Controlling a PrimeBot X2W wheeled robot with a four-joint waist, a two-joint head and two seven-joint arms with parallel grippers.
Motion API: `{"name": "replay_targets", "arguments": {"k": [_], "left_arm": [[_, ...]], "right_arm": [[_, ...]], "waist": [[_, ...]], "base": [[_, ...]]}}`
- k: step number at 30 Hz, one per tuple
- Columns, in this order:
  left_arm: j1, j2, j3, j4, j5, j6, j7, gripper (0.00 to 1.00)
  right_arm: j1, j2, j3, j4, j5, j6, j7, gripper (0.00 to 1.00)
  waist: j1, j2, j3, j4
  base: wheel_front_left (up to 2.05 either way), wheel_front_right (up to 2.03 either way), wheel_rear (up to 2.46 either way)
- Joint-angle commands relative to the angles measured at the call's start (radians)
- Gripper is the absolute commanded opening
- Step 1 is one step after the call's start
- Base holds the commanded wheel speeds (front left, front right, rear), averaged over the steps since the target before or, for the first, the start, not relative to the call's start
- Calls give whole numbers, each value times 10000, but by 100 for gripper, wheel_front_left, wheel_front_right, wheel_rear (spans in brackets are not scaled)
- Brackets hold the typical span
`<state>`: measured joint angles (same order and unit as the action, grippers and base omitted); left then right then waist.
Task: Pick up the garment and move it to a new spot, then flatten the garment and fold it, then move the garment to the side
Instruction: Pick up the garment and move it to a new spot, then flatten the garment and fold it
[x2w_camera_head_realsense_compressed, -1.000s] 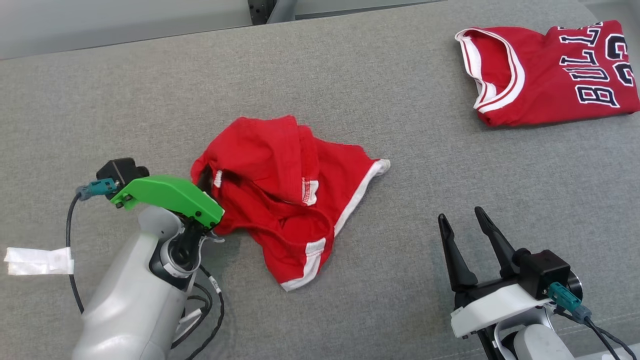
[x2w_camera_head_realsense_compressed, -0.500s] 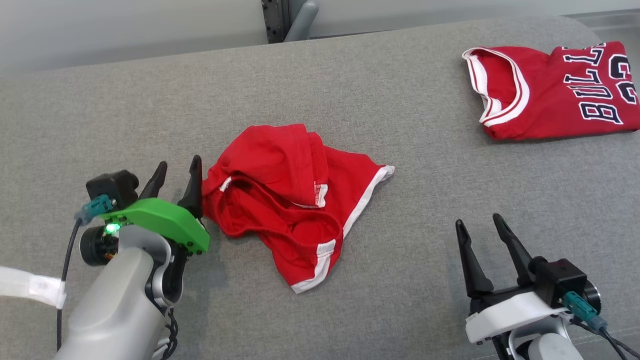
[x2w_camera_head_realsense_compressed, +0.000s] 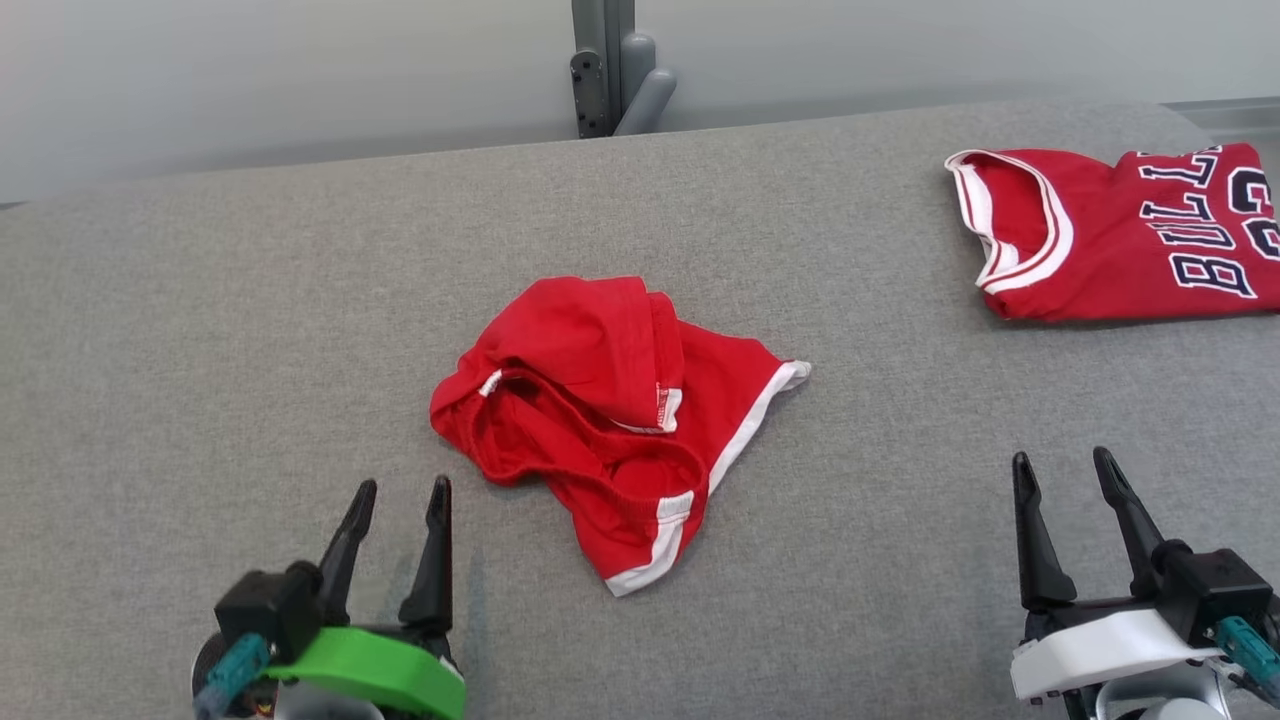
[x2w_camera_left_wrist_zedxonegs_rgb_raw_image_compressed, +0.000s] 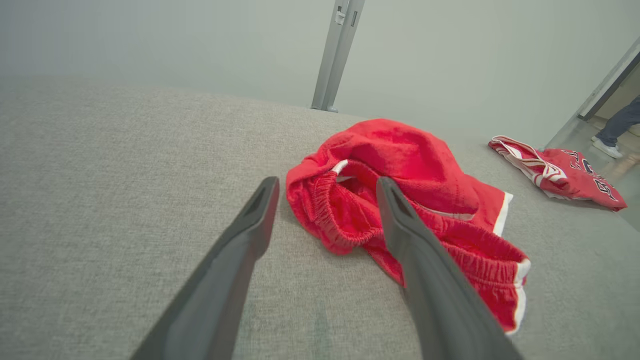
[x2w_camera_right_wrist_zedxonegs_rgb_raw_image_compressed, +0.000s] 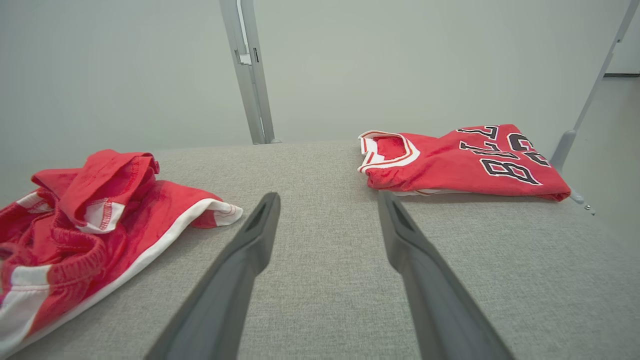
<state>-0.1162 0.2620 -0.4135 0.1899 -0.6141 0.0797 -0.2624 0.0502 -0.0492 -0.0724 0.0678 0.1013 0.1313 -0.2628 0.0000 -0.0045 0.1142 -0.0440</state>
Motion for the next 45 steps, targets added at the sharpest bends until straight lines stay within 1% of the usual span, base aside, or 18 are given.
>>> {"name": "replay_targets", "arguments": {"k": [1,2,3,4,5,10,13,20,25,30,33,36,39,42,45], "left_arm": [[420,-141,270,-184,398,-190,-27,100],[731,-209,388,-230,646,-316,-26,100],[1357,-416,658,-309,1158,-547,-27,100],[1603,-505,825,-339,1383,-640,-27,100],[1603,-505,825,-339,1383,-640,-27,100],[2437,-986,1780,-396,2283,-1230,-28,100],[2703,-1228,2411,-349,2669,-1474,-28,100],[3041,-1776,3667,-318,3142,-1739,-29,100],[3009,-1977,3985,-224,3384,-1932,-29,100],[2919,-2036,4064,-151,3527,-2021,-29,100],[2588,-2073,3680,-110,3694,-2075,-29,100],[1987,-2040,2698,13,3956,-2107,-29,100],[1112,-1671,1133,308,3885,-2105,275,100],[37,-1251,-753,442,3350,-2097,1228,100],[-1063,-761,-2259,603,2746,-2092,2199,100]], "right_arm": [[223,-29,-99,-57,-146,-11,-28,100],[297,-32,-173,-86,-208,-11,-28,100],[446,-26,-310,-124,-323,-11,-28,100],[518,-27,-367,-146,-342,-11,-28,100],[518,-27,-367,-146,-342,-11,-28,100],[779,-27,-526,-137,-432,-11,-27,100],[929,-27,-455,-76,-526,-11,-27,100],[1051,-27,-273,27,-595,-11,-28,100],[1030,-27,-159,69,-586,-11,-27,100],[967,-27,-80,88,-589,-11,-28,100],[921,-27,-38,86,-573,-11,-28,100],[906,-29,25,92,-571,-13,-28,100],[794,-27,98,137,-605,-13,-27,100],[650,-27,198,143,-553,-13,-28,100],[629,-24,280,178,-448,-13,-27,100]], "waist": [[0,45,-157,54],[0,45,-237,68],[0,45,-399,76],[0,45,-461,76],[0,45,-461,76],[0,45,-691,91],[0,45,-818,68],[0,45,-1019,117],[0,45,-1064,247],[0,45,-1083,301],[0,45,-1055,299],[0,45,-1013,292],[0,45,-952,212],[0,45,-918,34],[0,45,-911,-183]], "base": [[0,0,0],[0,0,0],[0,0,0],[0,0,0],[0,0,0],[0,0,0],[0,0,0],[0,0,0],[0,0,0],[0,0,0],[0,0,0],[0,0,0],[0,0,0],[0,0,0],[0,0,0]]}}
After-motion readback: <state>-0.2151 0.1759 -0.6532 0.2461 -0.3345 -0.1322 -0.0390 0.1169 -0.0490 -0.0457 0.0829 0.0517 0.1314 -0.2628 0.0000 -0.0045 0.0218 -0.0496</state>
